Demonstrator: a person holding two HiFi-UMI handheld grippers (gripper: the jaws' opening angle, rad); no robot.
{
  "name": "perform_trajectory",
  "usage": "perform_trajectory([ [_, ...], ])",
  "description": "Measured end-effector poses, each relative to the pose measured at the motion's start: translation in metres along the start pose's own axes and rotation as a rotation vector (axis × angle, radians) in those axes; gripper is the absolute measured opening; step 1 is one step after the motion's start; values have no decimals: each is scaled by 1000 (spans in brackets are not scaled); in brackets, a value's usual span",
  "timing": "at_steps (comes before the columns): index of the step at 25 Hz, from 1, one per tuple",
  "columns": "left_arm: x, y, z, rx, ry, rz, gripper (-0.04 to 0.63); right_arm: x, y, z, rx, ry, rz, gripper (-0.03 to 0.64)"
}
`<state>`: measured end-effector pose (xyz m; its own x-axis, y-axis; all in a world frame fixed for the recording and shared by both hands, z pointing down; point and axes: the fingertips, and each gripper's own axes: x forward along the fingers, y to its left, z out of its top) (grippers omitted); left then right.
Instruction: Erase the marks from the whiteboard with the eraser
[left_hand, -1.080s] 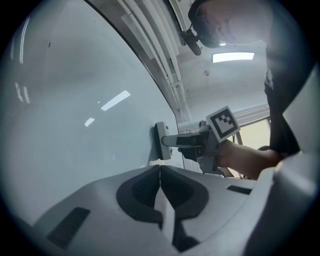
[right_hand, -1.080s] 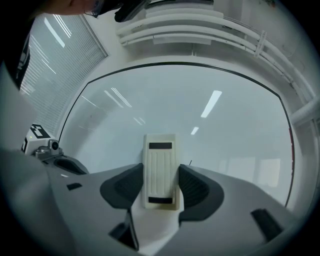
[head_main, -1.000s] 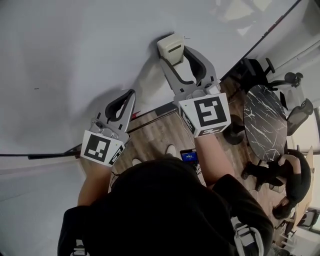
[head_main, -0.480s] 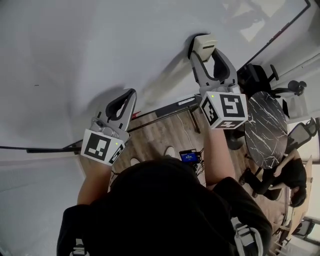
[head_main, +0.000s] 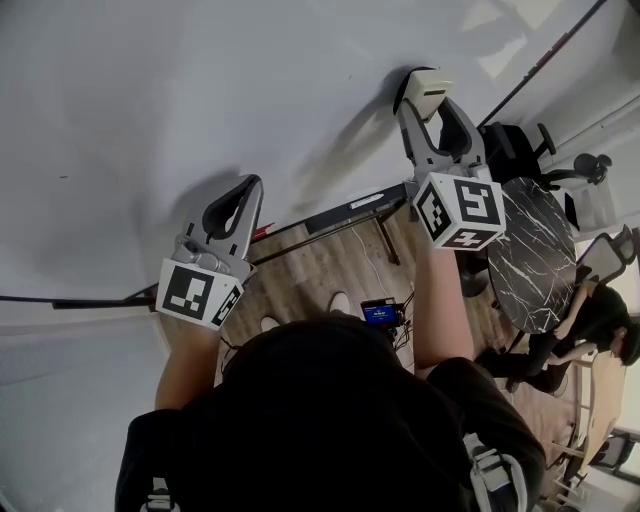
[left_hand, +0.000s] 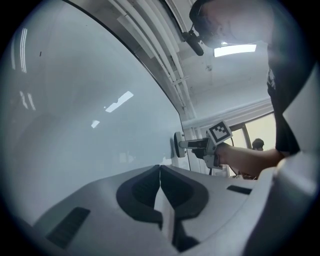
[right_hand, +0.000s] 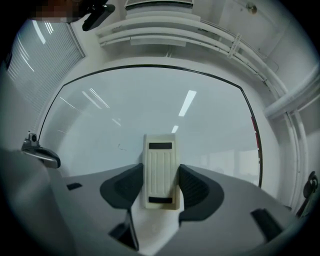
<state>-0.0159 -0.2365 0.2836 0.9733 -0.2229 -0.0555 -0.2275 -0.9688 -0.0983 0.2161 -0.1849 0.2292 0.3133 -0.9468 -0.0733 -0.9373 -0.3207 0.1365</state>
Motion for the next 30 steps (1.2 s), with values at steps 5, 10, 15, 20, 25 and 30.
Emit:
perform_trajectory([
  [5,-2,5,1,14,-4,14,5,-5,44,10,3,-23,106,222],
  [10,-6,16,7,19,-13,31,6,-3,101,23,-29,-44,213,222],
  [15,-11,17,13,20,-15,42,5,-1,143,35,-84,-67,280,222],
  [20,-16,24,10,17,-17,46,5,9,158,39,-127,-84,267,222],
  [25,-16,27,7,13,-17,46,6,14,151,39,-115,-94,259,222],
  [30,-15,27,6,13,-13,45,6,13,128,36,-88,-95,223,223],
])
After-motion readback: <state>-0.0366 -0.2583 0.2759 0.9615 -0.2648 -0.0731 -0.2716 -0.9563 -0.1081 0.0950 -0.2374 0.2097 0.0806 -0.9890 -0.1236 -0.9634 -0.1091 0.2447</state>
